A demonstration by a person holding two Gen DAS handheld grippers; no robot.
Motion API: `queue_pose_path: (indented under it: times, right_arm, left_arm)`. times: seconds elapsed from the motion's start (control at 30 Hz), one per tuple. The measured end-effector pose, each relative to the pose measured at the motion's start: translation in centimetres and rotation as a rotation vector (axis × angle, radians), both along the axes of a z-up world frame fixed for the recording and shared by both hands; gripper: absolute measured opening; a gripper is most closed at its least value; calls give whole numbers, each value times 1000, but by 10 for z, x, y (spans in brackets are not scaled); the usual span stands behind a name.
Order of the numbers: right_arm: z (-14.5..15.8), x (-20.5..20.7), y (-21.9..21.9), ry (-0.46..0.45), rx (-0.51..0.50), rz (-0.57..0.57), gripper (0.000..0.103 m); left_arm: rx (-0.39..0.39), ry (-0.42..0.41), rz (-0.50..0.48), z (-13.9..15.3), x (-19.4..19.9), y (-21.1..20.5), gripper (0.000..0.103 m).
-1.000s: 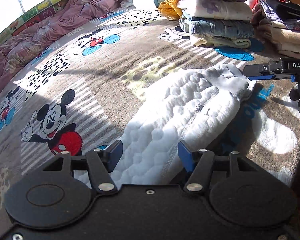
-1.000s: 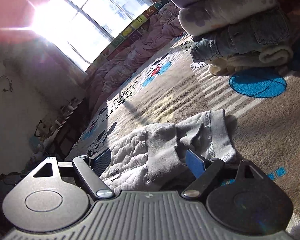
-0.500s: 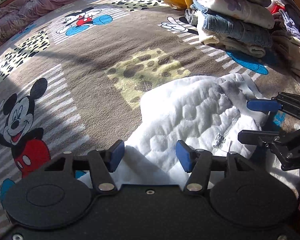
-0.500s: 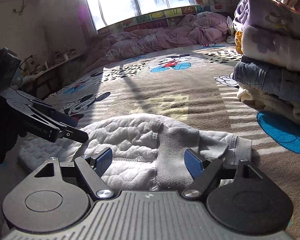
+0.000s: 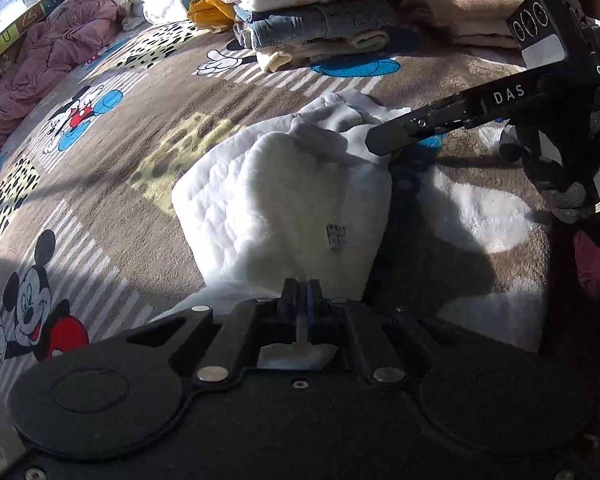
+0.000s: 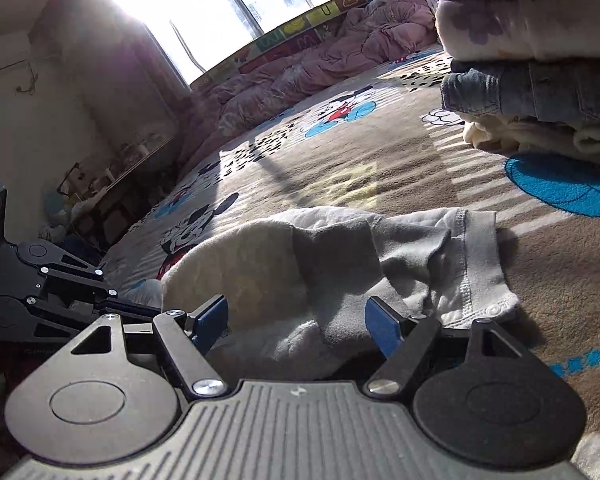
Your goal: Fold clothes
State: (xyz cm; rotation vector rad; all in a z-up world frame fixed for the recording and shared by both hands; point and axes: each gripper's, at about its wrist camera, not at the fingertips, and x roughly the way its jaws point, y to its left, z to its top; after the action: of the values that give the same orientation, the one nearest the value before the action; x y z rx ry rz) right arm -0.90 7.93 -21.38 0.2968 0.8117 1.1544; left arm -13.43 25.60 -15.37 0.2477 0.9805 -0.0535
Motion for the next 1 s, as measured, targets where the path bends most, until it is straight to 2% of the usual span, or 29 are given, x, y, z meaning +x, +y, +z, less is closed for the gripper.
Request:
queue_pose_path:
  times: [0.1,0.2,0.33,0.47,0.6,0.63,0.67,0.7,0.73,0.77,0.8,0.87,0.9,1.0]
  right_arm:
    - [-6,11,-21,150,91,-29,76]
    - [-11,10,-40,257,148,-39,83]
    - [-11,-2,-53,305,181,-37,85]
    - [-7,-16,-60,327,219,-22,93]
    - [-10,-22,-56,312,164,-47,92]
    - [-15,-22,-53,313,126,-57,85]
    - [-20,-22,-50,315,87,-66,69]
    - [-26,-21,-47,315,50,-74,64]
    - [-31,-21,-44,314,16,-81,54]
    - [-36,-21,-42,310,-10,-86,42]
    - [-39,-21,-42,306,-24,-88,37]
    - [-42,-21,-42,298,-34,-84,31]
    - [-43,-24,-43,291,-34,-79,30]
    - [-41,-31,-42,233,-66,-60,27]
  left_arm:
    - [18,-9,-62,1,-19,-23,1]
    - [50,1,-120,-5,-33,-46,1]
    - [99,23,-176,-19,-48,-73,0]
    - [156,73,-217,-39,-56,-86,0]
    - [183,121,-253,-59,-61,-101,0]
    - [167,143,-259,-61,-61,-101,0]
    - [150,165,-264,-62,-61,-102,2]
    - [123,165,-268,-56,-61,-97,5]
    - [96,165,-271,-49,-61,-93,5]
    - [69,165,-274,-42,-62,-88,11]
    - [7,159,-263,-28,-61,-75,19]
    - [-58,92,-179,-4,-61,-45,47]
    - [-90,58,-137,8,-62,-29,47]
    - [-66,-39,162,24,-52,27,47]
